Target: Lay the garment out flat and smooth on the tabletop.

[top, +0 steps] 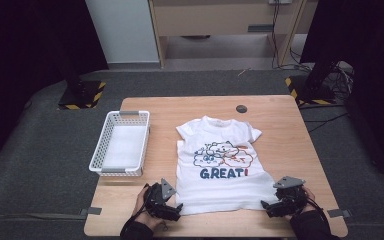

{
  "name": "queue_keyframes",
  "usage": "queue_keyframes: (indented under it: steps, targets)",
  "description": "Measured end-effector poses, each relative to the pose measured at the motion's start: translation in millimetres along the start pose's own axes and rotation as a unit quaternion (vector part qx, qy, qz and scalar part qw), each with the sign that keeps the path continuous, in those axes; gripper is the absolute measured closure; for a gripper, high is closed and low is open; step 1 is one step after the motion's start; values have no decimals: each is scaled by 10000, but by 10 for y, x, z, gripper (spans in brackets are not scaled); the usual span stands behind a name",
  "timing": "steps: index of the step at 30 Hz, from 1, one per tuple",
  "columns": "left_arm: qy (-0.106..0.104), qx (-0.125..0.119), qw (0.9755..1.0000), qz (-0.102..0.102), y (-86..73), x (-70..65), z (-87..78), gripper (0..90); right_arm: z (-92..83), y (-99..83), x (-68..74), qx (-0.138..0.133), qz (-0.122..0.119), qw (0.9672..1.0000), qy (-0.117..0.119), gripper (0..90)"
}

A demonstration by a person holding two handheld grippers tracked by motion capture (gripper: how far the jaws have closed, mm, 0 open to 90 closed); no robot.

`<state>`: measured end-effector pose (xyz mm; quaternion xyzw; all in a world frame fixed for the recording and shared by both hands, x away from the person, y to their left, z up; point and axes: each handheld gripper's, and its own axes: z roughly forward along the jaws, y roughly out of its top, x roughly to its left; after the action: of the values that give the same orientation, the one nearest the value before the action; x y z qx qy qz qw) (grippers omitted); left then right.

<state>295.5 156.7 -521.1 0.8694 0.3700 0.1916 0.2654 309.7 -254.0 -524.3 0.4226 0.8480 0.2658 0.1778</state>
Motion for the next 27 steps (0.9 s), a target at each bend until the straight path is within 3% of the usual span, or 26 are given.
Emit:
queue_keyframes:
  steps: [3, 8, 12, 16, 22, 27]
  targets:
    - [-4, 43, 10000, -15, 18, 2, -13, 36, -12, 16, 1, 9, -9, 10000, -24, 11]
    - [-46, -54, 9991, -415, 39, 76, -32, 41, -49, 54, -60, -202, 258, 9994, -81, 15]
    - [72, -261, 9976, -631, 82, 134, -18, 43, -60, 109, -138, -433, 526, 9975, -201, 20]
    - [251, -366, 9956, -822, 146, 195, 81, 46, 19, 196, -203, -381, 629, 9964, -417, 28]
    - [397, -184, 9960, -783, 181, 233, 203, 46, 131, 257, -228, -161, 590, 9960, -646, 39]
    - [422, -114, 9965, -714, 176, 224, 216, 43, 171, 270, -306, -129, 752, 9944, -732, 47]
